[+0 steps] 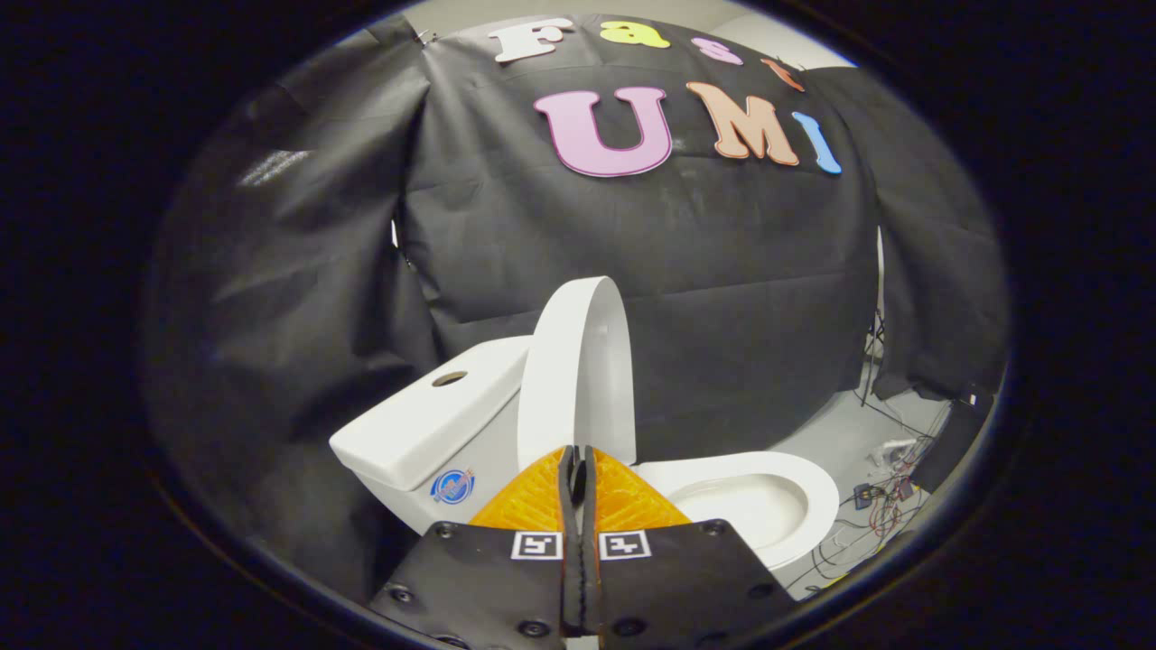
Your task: Open the toilet lid.
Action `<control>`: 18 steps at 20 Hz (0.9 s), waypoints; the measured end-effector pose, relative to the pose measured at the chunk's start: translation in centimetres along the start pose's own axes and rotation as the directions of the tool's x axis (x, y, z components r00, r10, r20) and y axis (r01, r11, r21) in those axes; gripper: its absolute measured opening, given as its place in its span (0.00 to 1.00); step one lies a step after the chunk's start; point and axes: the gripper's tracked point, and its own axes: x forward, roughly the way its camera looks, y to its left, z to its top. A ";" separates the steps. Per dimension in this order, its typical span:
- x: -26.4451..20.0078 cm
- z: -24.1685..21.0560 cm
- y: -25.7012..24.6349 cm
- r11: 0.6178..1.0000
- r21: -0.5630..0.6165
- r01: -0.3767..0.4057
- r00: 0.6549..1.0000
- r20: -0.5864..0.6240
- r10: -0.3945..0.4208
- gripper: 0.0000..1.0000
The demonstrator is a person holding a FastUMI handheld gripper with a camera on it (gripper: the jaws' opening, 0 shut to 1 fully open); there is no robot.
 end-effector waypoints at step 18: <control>0.6 -0.1 5.2 0.994 -0.076 -0.079 0.995 0.055 0.083 0.09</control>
